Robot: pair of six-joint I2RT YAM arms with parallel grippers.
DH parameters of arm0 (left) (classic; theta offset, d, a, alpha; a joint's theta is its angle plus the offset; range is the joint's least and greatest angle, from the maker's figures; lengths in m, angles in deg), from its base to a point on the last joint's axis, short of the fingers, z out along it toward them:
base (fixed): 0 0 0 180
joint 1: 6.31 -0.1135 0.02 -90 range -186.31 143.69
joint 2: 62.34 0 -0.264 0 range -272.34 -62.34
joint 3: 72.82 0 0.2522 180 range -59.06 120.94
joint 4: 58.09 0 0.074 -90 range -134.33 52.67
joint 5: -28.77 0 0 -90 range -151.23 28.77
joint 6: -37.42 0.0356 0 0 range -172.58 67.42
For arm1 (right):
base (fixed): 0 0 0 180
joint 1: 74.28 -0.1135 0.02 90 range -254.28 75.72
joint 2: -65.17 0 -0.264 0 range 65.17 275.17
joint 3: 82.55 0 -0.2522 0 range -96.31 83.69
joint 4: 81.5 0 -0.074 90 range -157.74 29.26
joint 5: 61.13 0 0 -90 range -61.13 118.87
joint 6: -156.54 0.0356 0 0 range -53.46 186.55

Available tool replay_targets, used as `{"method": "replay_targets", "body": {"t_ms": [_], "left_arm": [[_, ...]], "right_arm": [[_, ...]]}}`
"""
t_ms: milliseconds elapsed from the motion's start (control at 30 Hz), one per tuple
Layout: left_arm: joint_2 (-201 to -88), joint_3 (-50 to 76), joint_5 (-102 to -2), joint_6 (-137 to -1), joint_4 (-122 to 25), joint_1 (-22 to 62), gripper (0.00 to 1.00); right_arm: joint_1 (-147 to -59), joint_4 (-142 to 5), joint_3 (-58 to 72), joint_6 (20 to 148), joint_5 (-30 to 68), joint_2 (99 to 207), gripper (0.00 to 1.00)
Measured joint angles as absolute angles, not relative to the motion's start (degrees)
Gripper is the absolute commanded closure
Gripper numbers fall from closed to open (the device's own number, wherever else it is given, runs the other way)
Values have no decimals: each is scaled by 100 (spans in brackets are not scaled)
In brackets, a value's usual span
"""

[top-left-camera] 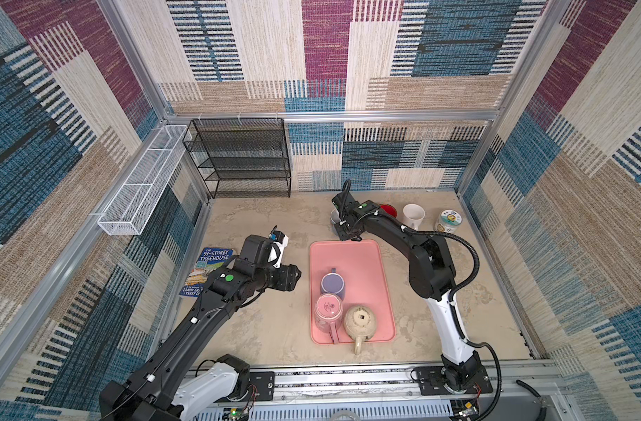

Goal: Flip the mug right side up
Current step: 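Lower the blue dotted mug upright beside the light green mug and open the right gripper, then move both grippers over the upside-down purple mug on the tray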

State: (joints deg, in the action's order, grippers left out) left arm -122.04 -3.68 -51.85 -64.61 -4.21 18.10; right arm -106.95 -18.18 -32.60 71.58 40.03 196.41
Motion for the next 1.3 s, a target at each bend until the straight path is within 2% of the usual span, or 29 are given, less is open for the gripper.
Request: {"method": "replay_targets", "body": {"t_ms": [300, 500, 800, 1000, 1300], "left_arm": [[-12329, -373, -5141, -6461, -421, 1810, 28], [-12423, -370, -5012, -6461, -424, 1810, 29], [-12493, -373, -4820, -6464, -421, 1888, 29], [-12681, -285, -4892, -6461, -312, 2234, 30], [-13061, 102, -5196, -6464, -227, 2745, 29]], "right_arm": [[-10695, -1825, -3411, 7143, 4001, 19652, 54], [-10695, -1908, -3190, 7145, 3997, 19409, 51], [-10721, -2686, -1420, 7174, 3831, 18081, 48], [-10796, -3436, 25, 7309, 3509, 17031, 47], [-10802, -4135, 1539, 7515, 3289, 16017, 43]]}}
